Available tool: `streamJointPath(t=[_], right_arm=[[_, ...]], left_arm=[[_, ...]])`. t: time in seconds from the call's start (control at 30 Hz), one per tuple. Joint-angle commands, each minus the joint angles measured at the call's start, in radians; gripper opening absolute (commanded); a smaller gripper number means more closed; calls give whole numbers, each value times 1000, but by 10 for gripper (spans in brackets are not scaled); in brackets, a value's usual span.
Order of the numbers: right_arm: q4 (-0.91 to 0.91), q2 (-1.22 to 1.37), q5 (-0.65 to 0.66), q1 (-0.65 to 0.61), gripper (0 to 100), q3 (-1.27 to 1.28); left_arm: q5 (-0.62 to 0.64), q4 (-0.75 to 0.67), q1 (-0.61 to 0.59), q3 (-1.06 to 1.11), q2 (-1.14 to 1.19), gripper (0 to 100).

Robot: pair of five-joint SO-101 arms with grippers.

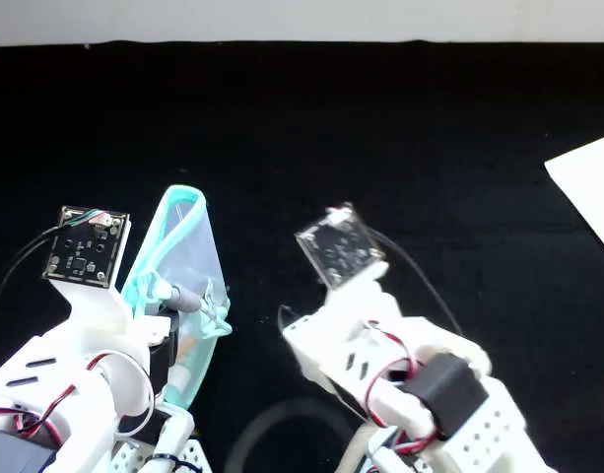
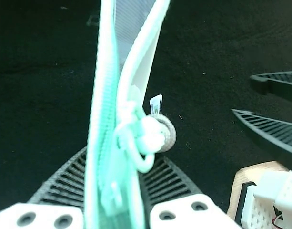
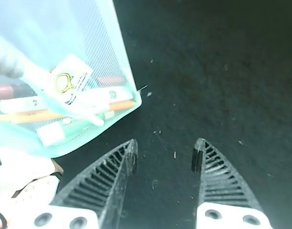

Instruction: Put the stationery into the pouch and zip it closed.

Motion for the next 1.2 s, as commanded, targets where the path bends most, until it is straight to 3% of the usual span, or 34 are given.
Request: streamJointPath(t=[0.0,0.3,0.4,0.57,0.8,1.17], right_arm=[[-101,-21,-18,-42,195,35],[-404,-21,-23,-88,195,389],[-483,-21,-28,-162,195,432],[-608,-13,-183,-237,195,441],[-622,-12,-186,-211,195,441],[-624,-13,-187,-217,195,435]], left_arm=[[-11,-29,-22,-12,12,7],[-11,-29,-128,-8,13,7],[-11,-29,-130,-4,13,7],[-11,-29,-130,-4,13,7],[-8,-29,-120,-2,15,7],[-9,-38,18,-12,160,7]])
